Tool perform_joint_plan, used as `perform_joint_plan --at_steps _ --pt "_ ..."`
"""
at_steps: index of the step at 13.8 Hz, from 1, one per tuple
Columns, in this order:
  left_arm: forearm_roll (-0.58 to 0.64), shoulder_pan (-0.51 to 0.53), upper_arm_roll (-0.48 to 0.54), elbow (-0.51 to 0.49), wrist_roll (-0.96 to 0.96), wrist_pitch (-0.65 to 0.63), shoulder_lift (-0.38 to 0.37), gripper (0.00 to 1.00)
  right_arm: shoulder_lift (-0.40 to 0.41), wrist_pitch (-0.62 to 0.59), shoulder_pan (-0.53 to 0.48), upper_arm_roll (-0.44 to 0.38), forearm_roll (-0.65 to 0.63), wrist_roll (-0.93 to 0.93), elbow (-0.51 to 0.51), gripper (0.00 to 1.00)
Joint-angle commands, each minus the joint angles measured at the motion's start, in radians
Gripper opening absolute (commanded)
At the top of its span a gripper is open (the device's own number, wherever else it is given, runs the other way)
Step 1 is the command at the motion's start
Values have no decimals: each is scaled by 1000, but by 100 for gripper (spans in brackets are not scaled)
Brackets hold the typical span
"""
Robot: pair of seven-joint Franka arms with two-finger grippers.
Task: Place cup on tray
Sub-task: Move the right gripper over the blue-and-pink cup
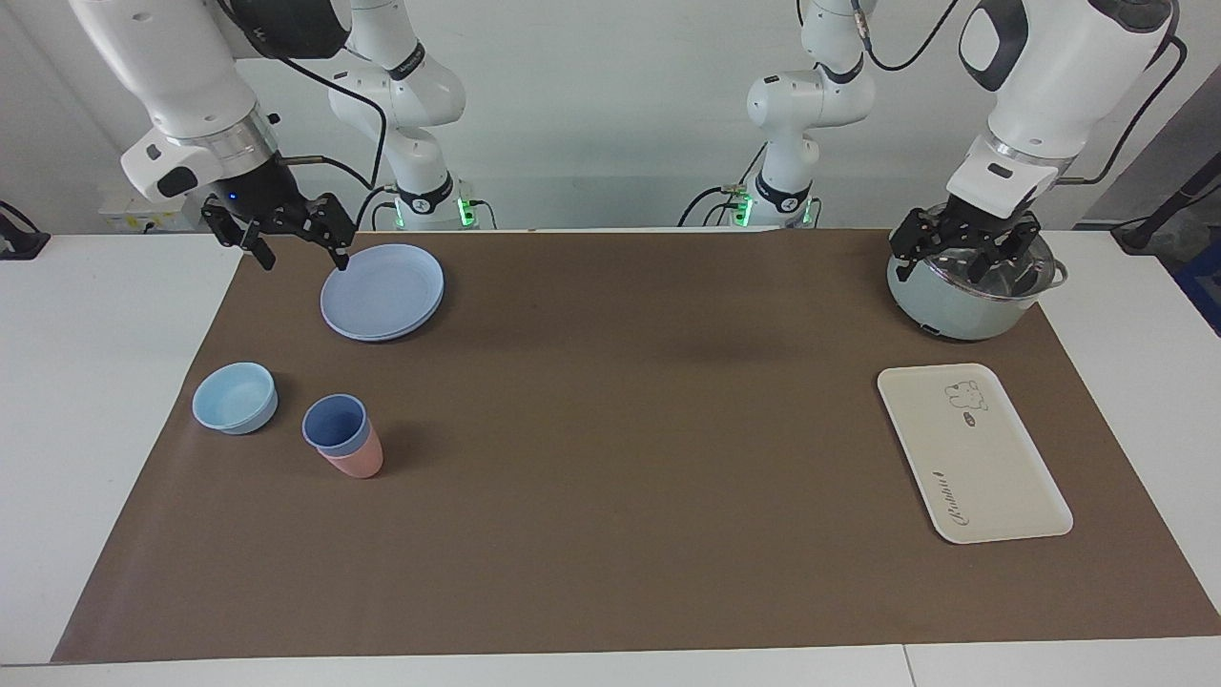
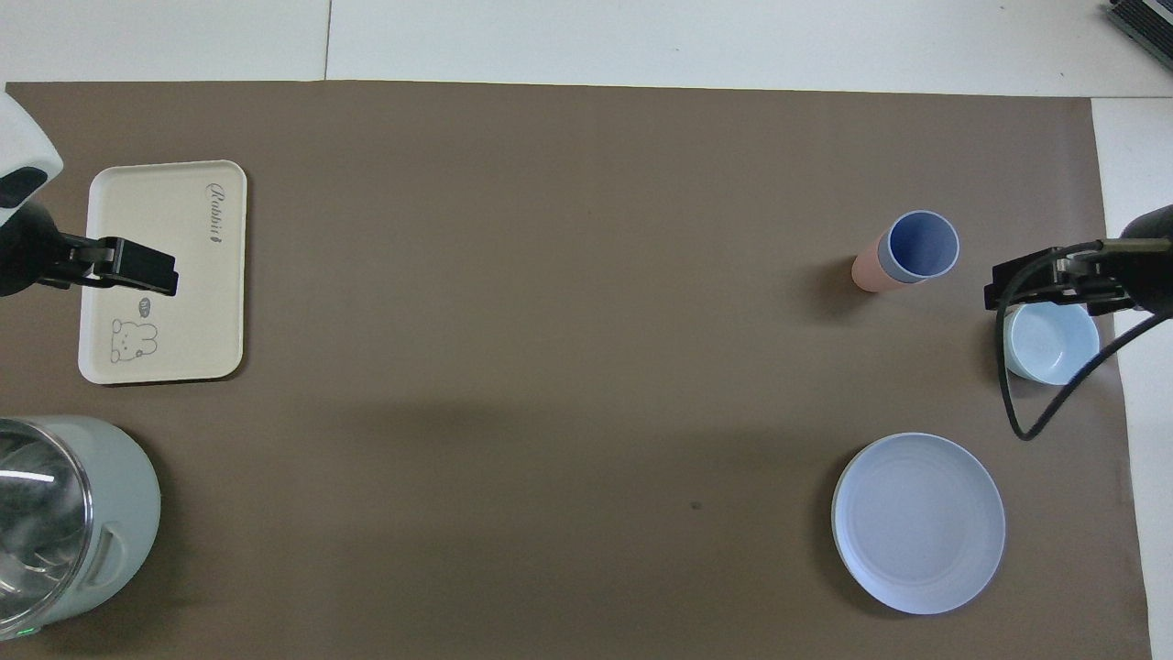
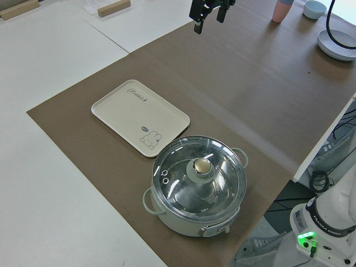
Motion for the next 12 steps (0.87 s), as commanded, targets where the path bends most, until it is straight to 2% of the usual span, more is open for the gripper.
perform_joint_plan --at_steps 1,7,10,12 --pt "-14 12 -2 -31 16 13 -26 100 -32 -2 -3 0 17 -24 -38 99" --pt "-14 12 -2 -31 14 13 -26 100 -44 -20 -18 -8 22 -12 -34 99" --pt "-14 12 -2 -31 14 12 -24 100 -28 42 -59 -11 22 127 -34 92" --pt "-14 12 -2 -31 14 13 -26 100 12 85 -88 -12 30 213 -23 91"
